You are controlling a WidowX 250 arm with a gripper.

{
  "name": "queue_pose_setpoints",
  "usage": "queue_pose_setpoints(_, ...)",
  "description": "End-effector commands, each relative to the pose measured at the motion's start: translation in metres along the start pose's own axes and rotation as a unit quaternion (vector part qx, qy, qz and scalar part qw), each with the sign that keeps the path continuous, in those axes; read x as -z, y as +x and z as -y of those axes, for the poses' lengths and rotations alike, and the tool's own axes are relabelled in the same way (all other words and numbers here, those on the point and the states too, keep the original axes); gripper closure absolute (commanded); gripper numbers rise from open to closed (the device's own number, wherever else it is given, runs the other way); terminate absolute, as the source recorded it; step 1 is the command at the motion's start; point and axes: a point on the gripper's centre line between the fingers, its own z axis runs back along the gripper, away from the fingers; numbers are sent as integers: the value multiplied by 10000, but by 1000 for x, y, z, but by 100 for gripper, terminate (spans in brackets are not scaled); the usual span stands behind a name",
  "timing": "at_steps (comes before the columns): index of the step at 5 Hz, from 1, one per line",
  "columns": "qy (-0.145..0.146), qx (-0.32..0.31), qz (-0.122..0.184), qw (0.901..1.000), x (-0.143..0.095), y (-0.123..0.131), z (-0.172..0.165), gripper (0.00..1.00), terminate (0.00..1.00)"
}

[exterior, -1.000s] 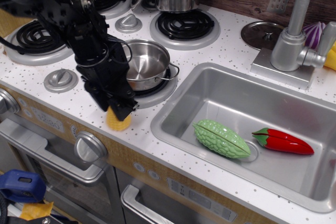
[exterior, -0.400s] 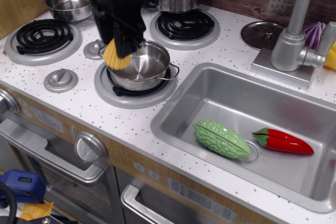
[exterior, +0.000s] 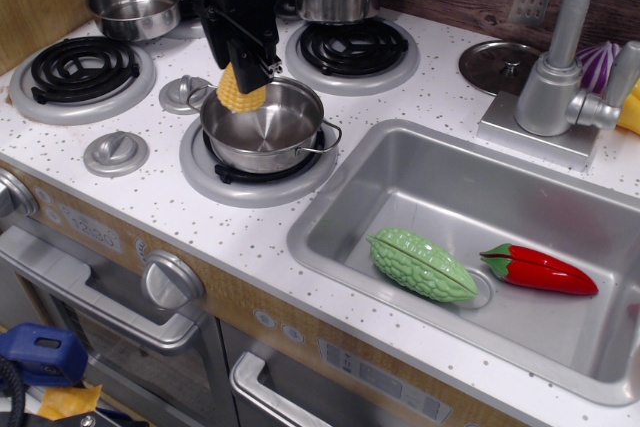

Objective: Put corn in pan which is on stove

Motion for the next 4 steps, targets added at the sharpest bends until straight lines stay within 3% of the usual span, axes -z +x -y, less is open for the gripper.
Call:
queue_pose_setpoints(1, 16, 175, 368, 9992, 5, 10, -15, 0, 0)
queue_pose_setpoints(3, -351, 22, 710, 9969, 18, 4, -16, 0, 0)
queue_pose_setpoints(4, -351, 22, 710, 9969, 18, 4, -16, 0, 100)
